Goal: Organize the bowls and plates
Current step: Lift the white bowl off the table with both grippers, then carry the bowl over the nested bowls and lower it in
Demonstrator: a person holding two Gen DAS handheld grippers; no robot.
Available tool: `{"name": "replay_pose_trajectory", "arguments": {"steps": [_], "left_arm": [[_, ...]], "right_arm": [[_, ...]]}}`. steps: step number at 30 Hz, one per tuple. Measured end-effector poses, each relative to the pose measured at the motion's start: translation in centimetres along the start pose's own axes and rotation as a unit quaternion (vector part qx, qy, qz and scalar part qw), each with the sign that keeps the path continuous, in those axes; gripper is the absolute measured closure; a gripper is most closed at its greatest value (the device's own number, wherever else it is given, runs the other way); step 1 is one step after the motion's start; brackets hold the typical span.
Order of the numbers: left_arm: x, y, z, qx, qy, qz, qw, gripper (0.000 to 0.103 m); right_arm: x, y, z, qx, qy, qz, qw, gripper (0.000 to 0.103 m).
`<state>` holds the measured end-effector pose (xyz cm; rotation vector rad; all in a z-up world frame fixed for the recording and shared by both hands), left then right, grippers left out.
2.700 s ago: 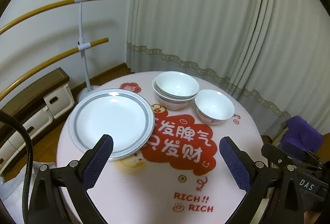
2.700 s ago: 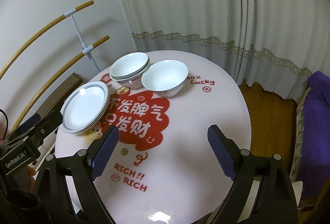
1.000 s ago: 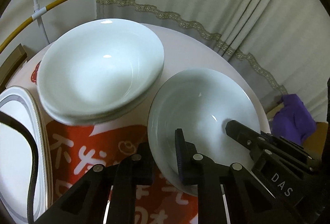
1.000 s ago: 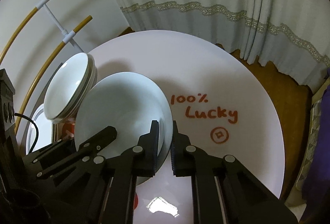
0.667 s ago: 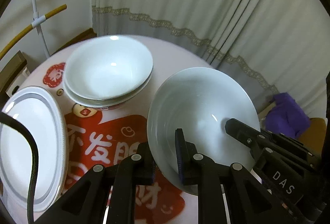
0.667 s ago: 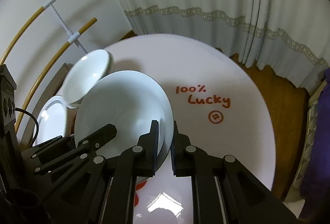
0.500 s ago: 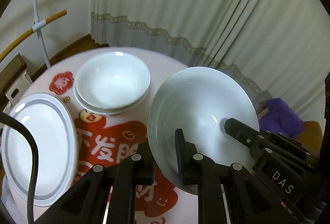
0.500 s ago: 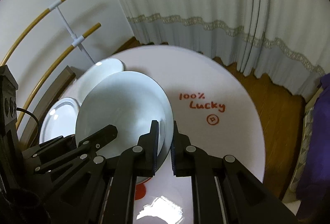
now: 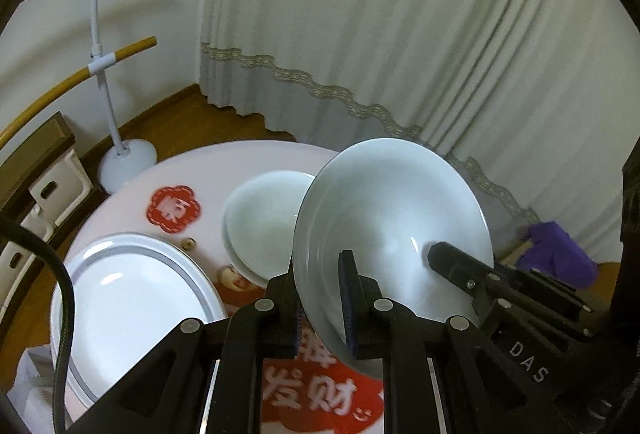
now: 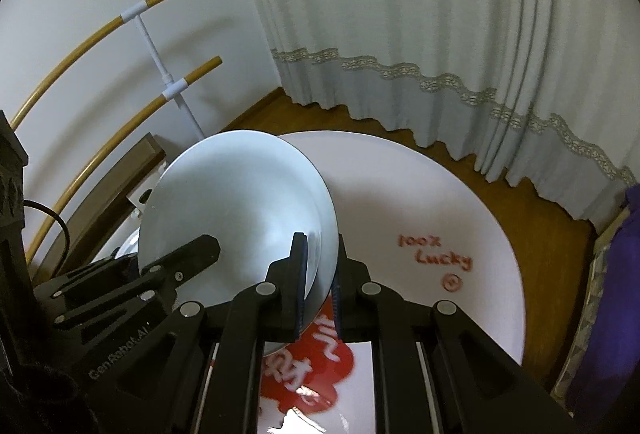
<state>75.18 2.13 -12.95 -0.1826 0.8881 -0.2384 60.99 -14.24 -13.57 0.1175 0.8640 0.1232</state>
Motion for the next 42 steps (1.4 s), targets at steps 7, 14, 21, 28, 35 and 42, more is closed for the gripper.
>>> {"name": "replay_pose_trajectory", "arguments": {"steps": [7, 14, 21, 28, 35, 42], "left_arm": [[1.5, 2.1, 1.1, 0.001, 0.008, 0.024, 0.9997, 0.091], [3.6, 1.2, 2.4, 0.0, 0.015, 0.04, 0.9991, 0.091], [7.0, 0.1, 3.7, 0.002, 0.025, 0.041, 0.9989, 0.091], [8.8, 0.8, 3.6, 0.004, 0.033, 0.04, 0.9986, 0.091], [9.6, 0.8, 3.5, 0.008, 0.033, 0.039, 0.9987, 0.091], [9.7, 0.9, 3.5, 0.015, 0.028, 0.042, 0.9986, 0.091]], "right_arm": [[3.9, 1.0, 1.1, 0.007, 0.016, 0.003, 1.0, 0.092], [7.4, 1.1, 1.1, 0.009, 0.034, 0.0, 0.999, 0.091], [9.3, 1.1, 0.9, 0.002, 0.043, -0.017, 0.999, 0.09], [10.1, 0.6, 0.9, 0.0, 0.043, -0.031, 0.999, 0.09], [10.1, 0.7, 0.7, 0.003, 0.041, -0.034, 0.999, 0.09], [10.8, 0.4, 0.4, 0.013, 0.05, -0.043, 0.998, 0.086]]}}
Point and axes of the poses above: each gripper's, at about its wrist camera, not at the fingertips, and x roughly the way its jaws point, y to its left, z to its top, the point moved 8 cm from there along x, roughly the way its jaws point, and after that the axes turned 1 degree about -y, right-handed, at the moved point
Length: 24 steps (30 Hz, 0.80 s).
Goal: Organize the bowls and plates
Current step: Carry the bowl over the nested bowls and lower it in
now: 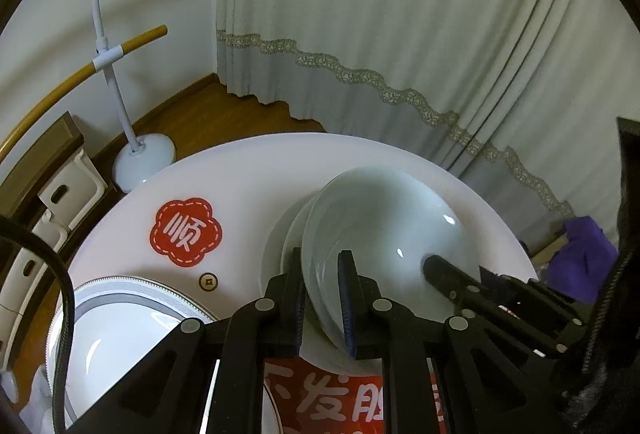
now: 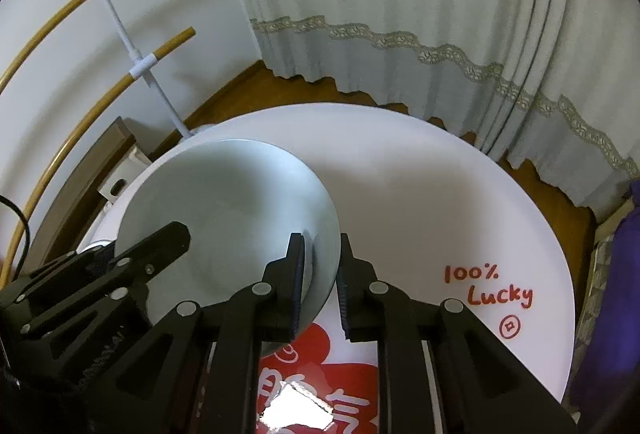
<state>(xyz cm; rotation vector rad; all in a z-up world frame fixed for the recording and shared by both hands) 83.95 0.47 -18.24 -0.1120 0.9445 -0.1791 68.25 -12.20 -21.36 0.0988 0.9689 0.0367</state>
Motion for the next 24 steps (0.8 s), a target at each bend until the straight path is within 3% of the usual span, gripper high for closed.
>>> {"name": "replay_pose_trajectory", "arguments": {"steps": [9, 13, 24], "left_arm": [[0.0, 0.1, -0.1, 0.007, -0.001, 0.004, 1.0, 0.091], [-0.4, 0.0, -0.2, 0.015, -0.002, 0.01, 0.9998, 0.091], [-1.5, 0.2, -0.3, 0.024, -0.003, 0.014, 0.9996, 0.09]], "right_arm": [[0.3, -0.1, -0.3, 0.013, 0.0, 0.006, 1.0, 0.085], [0.6, -0.5, -0.5, 0.015, 0.003, -0.008, 1.0, 0.068], [1.1, -0.5, -0.9, 0.03, 0.009, 0.014, 0.999, 0.068]]}}
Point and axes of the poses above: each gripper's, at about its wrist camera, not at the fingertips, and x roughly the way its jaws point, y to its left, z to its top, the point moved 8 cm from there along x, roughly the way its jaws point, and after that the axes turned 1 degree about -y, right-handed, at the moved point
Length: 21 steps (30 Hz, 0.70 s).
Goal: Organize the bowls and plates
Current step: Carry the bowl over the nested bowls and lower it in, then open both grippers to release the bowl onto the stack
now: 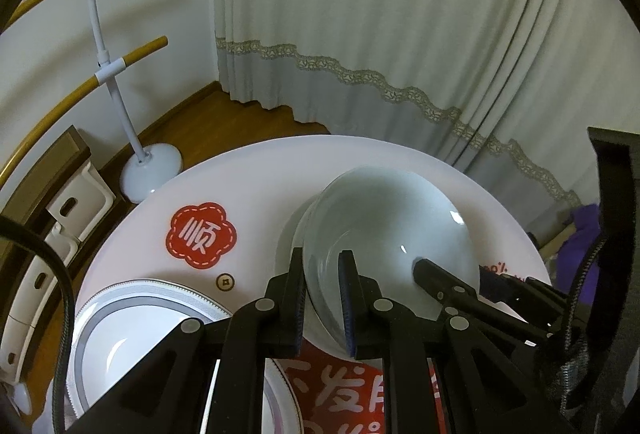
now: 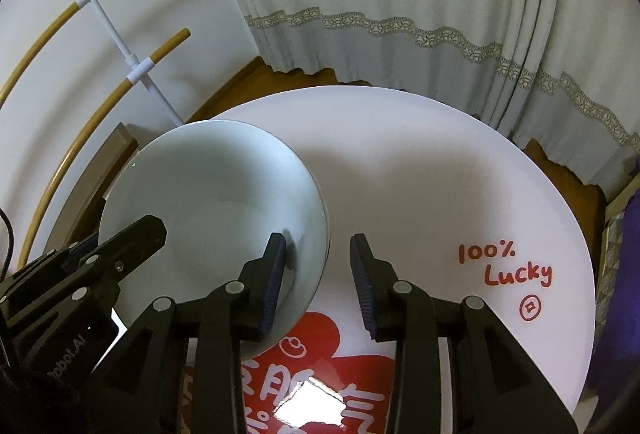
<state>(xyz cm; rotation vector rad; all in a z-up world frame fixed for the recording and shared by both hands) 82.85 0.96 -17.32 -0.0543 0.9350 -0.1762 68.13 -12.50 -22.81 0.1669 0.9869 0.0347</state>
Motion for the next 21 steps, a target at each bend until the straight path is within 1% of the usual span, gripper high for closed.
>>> {"name": "replay_pose_trajectory", "arguments": {"steps": [6, 8, 14, 15, 17, 21], "left_arm": [[-0.5, 0.3, 0.0, -0.002, 0.0, 0.003, 1.0, 0.09], [-0.7, 0.6, -0.1, -0.005, 0.0, 0.006, 1.0, 0.085], [-1.2, 1.1, -0.2, -0.007, 0.0, 0.012, 0.9999, 0.084], [-1.3, 1.2, -0.2, -0.006, -0.001, 0.012, 0.9999, 0.083], [-1.4, 1.3, -0.2, -0.005, -0.001, 0.015, 0.9999, 0.078], [-1.4, 1.5, -0.4, -0.004, 0.001, 0.015, 0.9999, 0.077]], "right_arm": [[0.1, 0.2, -0.3, 0.004, 0.003, 0.002, 1.0, 0.068], [0.1, 0.3, -0.4, 0.006, 0.004, 0.003, 1.0, 0.068], [-0.1, 0.5, -0.6, 0.009, 0.002, 0.007, 1.0, 0.068], [0.0, 0.5, -0.6, 0.01, 0.002, 0.007, 1.0, 0.067], [0.0, 0.4, -0.6, 0.011, 0.002, 0.008, 1.0, 0.066], [-0.1, 0.3, -0.8, 0.016, 0.002, 0.009, 1.0, 0.063]]}}
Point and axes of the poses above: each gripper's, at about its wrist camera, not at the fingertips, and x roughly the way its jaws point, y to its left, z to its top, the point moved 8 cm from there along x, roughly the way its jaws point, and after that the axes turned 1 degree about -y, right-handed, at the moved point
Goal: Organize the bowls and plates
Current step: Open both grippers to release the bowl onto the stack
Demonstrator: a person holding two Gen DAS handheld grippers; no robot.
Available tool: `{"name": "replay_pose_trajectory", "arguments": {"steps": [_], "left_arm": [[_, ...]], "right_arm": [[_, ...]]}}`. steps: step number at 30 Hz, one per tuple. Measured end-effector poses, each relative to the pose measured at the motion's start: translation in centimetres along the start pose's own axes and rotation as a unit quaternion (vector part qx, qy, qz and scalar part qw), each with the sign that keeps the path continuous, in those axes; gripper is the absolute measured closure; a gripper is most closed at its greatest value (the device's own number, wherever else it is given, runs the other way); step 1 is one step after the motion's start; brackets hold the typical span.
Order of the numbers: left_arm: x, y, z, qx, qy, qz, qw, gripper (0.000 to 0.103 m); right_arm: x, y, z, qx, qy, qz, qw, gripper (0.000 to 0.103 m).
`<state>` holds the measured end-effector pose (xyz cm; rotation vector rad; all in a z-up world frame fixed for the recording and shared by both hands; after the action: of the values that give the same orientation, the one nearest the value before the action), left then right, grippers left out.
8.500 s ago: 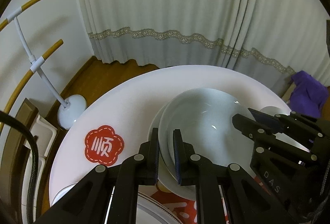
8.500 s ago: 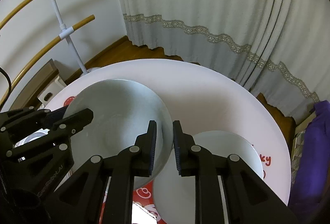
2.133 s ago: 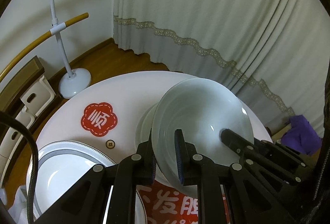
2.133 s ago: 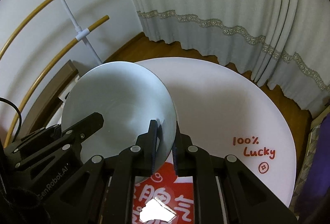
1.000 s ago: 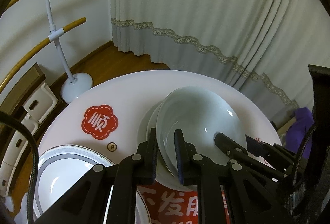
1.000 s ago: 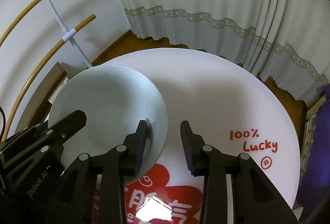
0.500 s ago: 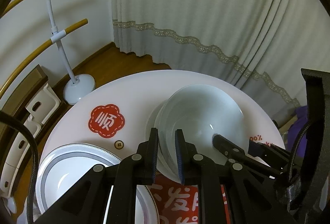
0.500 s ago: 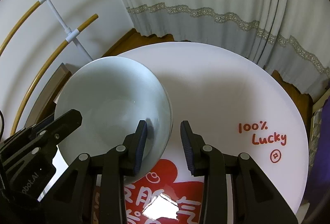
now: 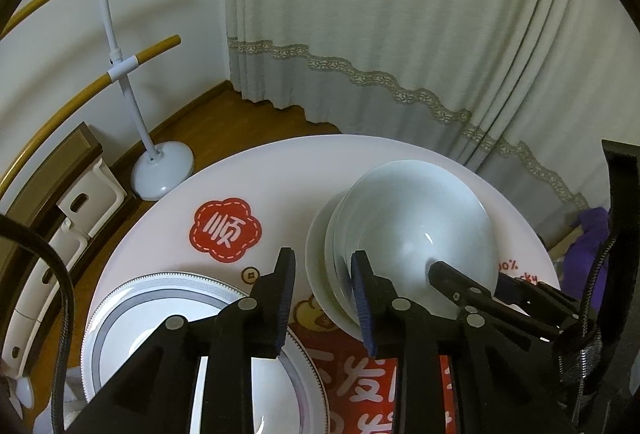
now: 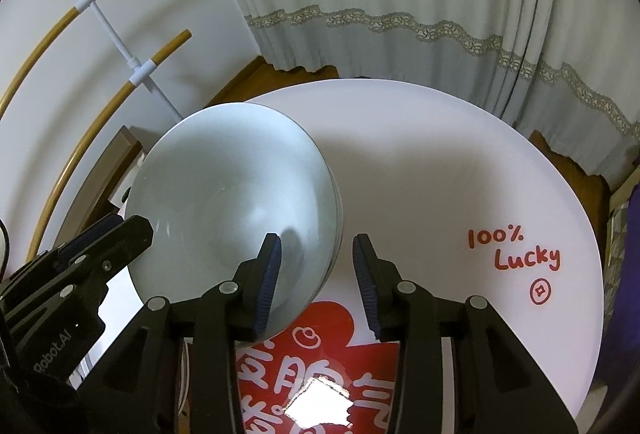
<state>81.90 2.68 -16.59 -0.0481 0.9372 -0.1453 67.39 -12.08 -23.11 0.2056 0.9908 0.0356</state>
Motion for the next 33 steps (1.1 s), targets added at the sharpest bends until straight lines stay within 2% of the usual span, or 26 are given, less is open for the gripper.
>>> {"name": "replay_pose_trajectory", "arguments": {"steps": [3, 7, 10, 30, 33], "left_arm": [[-0.1, 0.1, 0.1, 0.003, 0.001, 0.001, 1.0, 0.076], [-0.2, 0.3, 0.2, 0.007, 0.001, 0.004, 1.0, 0.068], [-0.3, 0.5, 0.1, 0.006, 0.003, 0.004, 1.0, 0.068], [-0.9, 0.4, -0.4, 0.024, 0.007, -0.001, 0.9997, 0.062], [-1.3, 0.4, -0.5, 0.027, 0.007, -0.003, 0.9996, 0.056]], "right_arm": [[-0.2, 0.1, -0.2, 0.003, 0.0, -0.001, 1.0, 0.059], [-0.7, 0.1, -0.2, 0.006, -0.004, 0.002, 1.0, 0.058], [-1.0, 0.4, -0.2, 0.006, -0.008, 0.002, 1.0, 0.054], [-2.4, 0.8, -0.5, 0.008, -0.014, -0.001, 1.0, 0.05], [-2.8, 0.9, -0.5, 0.007, -0.016, -0.003, 1.0, 0.047]]}}
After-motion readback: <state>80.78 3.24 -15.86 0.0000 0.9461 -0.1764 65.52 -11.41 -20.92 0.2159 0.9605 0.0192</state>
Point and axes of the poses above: each gripper's, at about its wrist camera, not at the fingertips, and x roughly the way its jaws point, y to its left, z to its top, the point moved 8 cm from there along x, roughly the way its jaws point, and after that the axes turned 1 degree about -y, right-handed, at the moved point
